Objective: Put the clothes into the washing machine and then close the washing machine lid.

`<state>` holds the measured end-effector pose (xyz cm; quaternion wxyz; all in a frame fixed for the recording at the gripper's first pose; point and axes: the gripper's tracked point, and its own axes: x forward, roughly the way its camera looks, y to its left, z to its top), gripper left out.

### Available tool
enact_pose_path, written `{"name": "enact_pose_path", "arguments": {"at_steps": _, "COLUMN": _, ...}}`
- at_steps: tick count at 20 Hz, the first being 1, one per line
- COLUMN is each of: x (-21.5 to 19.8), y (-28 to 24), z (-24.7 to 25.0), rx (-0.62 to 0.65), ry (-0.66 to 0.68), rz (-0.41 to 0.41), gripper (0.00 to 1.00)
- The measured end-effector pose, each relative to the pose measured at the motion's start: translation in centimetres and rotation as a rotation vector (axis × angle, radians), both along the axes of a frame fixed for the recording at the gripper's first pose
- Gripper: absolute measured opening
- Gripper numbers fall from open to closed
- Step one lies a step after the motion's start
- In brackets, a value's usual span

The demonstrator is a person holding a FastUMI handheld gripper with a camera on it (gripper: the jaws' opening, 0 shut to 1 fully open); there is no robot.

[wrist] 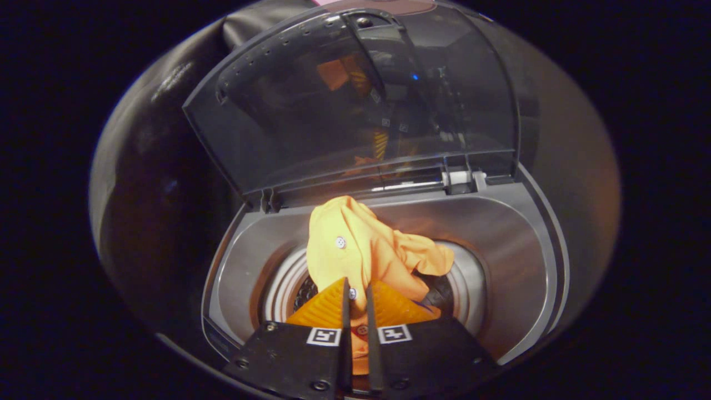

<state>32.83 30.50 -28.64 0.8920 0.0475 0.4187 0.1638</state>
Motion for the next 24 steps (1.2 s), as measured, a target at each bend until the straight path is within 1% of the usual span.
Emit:
{"name": "enact_pose_path", "arguments": {"at_steps": 2, "x": -0.7, "y": -0.2, "z": 0.6, "rx": -0.022, "ry": 0.001, "rz": -0.008, "gripper": 0.40}}
{"name": "enact_pose_path", "arguments": {"at_steps": 4, "x": -1.2, "y": 0.3, "z": 0.9, "rx": -0.006, "ry": -0.005, "rz": 0.006, "gripper": 0.69}}
{"name": "enact_pose_path", "arguments": {"at_steps": 6, "x": -1.4, "y": -0.1, "z": 2.1, "rx": 0.000, "ry": -0.011, "rz": -0.017, "gripper": 0.98}}
{"name": "enact_pose_path", "arguments": {"at_steps": 11, "x": -1.4, "y": -1.1, "z": 5.3, "rx": -0.017, "ry": -0.053, "rz": -0.056, "gripper": 0.98}}
{"name": "enact_pose_path", "arguments": {"at_steps": 14, "x": -1.7, "y": -1.5, "z": 8.6, "rx": -0.026, "ry": -0.093, "rz": -0.068, "gripper": 0.98}}
{"name": "enact_pose_path", "arguments": {"at_steps": 18, "x": -0.9, "y": -2.2, "z": 13.9, "rx": -0.074, "ry": -0.193, "rz": -0.095, "gripper": 0.98}}
{"name": "enact_pose_path", "arguments": {"at_steps": 21, "x": -0.4, "y": -1.7, "z": 18.1, "rx": -0.075, "ry": -0.287, "rz": -0.097, "gripper": 0.98}}
{"name": "enact_pose_path", "arguments": {"at_steps": 22, "x": -0.1, "y": -2.0, "z": 19.3, "rx": -0.097, "ry": -0.318, "rz": -0.107, "gripper": 0.98}}
{"name": "enact_pose_path", "arguments": {"at_steps": 23, "x": 0.5, "y": -2.2, "z": 20.5, "rx": -0.113, "ry": -0.346, "rz": -0.135, "gripper": 0.98}}
{"name": "enact_pose_path", "arguments": {"at_steps": 24, "x": 0.9, "y": -2.1, "z": 21.8, "rx": -0.119, "ry": -0.366, "rz": -0.134, "gripper": 0.98}}
